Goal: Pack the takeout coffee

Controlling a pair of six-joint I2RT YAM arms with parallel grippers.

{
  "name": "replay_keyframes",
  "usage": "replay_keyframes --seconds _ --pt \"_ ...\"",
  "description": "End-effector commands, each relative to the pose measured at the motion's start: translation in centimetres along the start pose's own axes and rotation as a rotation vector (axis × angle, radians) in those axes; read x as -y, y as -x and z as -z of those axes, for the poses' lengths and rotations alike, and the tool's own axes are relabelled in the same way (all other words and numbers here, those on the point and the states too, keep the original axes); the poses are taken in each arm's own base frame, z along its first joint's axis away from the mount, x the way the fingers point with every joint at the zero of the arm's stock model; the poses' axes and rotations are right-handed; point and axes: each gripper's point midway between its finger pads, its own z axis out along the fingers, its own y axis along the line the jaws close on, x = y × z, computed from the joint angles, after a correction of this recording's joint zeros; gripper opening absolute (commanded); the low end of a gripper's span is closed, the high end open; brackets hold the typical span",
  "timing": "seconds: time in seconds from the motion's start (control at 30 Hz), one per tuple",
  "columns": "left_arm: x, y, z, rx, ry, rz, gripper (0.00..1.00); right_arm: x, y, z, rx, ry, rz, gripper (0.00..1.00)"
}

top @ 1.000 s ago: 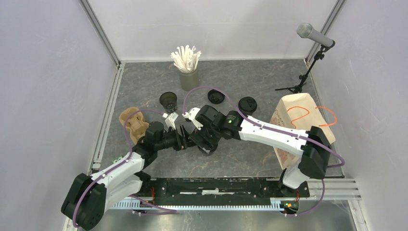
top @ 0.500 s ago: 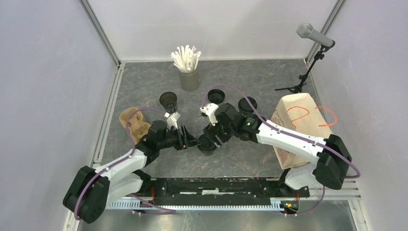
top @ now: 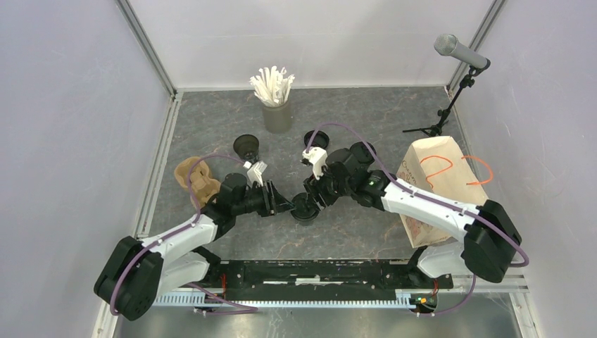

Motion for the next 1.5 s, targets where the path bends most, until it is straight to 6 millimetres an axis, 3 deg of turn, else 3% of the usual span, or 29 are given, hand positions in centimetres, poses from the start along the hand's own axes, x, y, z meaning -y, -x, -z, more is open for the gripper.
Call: replay_keyframes --seconds 0.0,0.53,0.8,1.27,1.47 --pt "-1.7 -0.1 -0.5 -0.008 0.071 -0.061 0.50 -0.4 2.4 1.4 0.115 0.021 -0.022 0.59" --pt "-2.5 -0.9 -1.2 -0.058 0.105 -0.084 0.47 0.9 1.6 1.1 0.148 0.026 -0.057 0.30" --pt "-2.9 -1.2 -1.5 -0.071 0.123 -0.081 0.46 1.2 -0.7 0.2 0.119 0.024 -0.085 0.29" --pt "-5.2 -2.2 -1.1 -0.085 0.227 -0.087 0.43 2.7 -8.0 -0.9 0.051 -0.041 -0.136 0.27" --pt "-6.3 -2.8 -1.0 -0.098 0.262 -0.076 0.42 2.9 -12.4 -1.6 -0.004 -0.049 -0.182 0.27"
